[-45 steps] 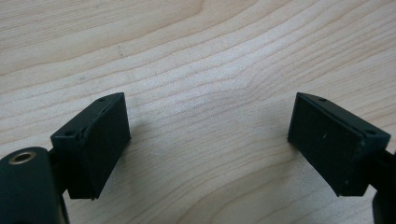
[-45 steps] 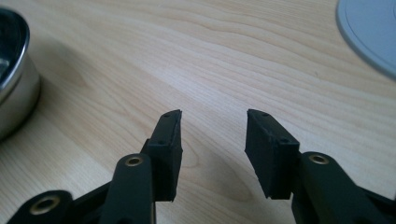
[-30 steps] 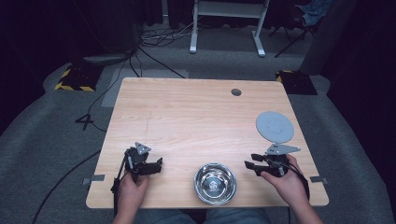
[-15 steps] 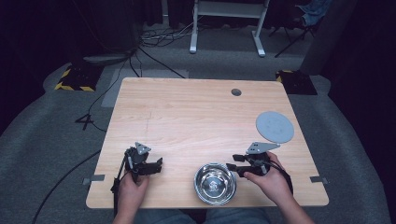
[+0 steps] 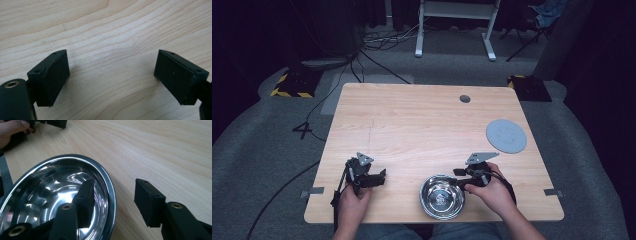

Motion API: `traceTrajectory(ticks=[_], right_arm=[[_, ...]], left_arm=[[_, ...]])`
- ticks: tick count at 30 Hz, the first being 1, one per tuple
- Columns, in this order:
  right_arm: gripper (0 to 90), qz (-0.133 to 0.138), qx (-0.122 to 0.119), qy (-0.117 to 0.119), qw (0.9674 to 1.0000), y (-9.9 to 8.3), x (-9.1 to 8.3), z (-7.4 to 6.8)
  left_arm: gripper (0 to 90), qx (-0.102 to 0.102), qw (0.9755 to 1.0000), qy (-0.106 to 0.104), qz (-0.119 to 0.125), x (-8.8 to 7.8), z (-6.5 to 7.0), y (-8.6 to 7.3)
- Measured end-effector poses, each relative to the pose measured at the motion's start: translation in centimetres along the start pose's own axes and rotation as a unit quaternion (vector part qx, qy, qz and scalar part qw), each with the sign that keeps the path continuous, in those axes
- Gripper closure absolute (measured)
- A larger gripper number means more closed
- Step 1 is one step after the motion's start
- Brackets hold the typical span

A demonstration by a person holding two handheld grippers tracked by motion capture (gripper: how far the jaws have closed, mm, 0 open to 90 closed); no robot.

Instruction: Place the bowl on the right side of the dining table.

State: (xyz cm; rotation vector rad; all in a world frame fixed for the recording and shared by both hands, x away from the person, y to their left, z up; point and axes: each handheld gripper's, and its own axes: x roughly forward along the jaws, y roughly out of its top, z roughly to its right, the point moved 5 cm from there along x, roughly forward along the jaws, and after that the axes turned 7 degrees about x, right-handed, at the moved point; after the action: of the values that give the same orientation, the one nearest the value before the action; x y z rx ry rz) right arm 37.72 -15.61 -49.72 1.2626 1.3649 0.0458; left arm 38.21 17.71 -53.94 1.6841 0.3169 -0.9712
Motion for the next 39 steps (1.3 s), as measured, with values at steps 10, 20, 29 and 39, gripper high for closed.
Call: traceTrajectory(ticks=[10, 20, 29, 39], right_arm=[[64.7, -0.071, 0.025, 0.018, 0.9970, -0.6, 1.1, 0.1], [74.6, -0.131, 0.008, 0.026, 0.9911, -0.8, 2.0, 0.2], [84.4, -0.146, 0.029, 0.034, 0.9883, -0.9, 2.4, -0.1], [87.3, -0.139, 0.043, 0.028, 0.9889, -0.3, 2.0, -0.3]], left_arm=[[12.9, -0.001, 1.0000, -0.001, 0.000, 0.0, 0.0, 0.0], [12.9, -0.001, 1.0000, -0.001, 0.000, 0.0, 0.0, 0.0], [12.9, 0.000, 1.0000, 0.000, 0.000, 0.0, 0.0, 0.0], [12.8, 0.000, 1.0000, 0.000, 0.000, 0.0, 0.0, 0.0]])
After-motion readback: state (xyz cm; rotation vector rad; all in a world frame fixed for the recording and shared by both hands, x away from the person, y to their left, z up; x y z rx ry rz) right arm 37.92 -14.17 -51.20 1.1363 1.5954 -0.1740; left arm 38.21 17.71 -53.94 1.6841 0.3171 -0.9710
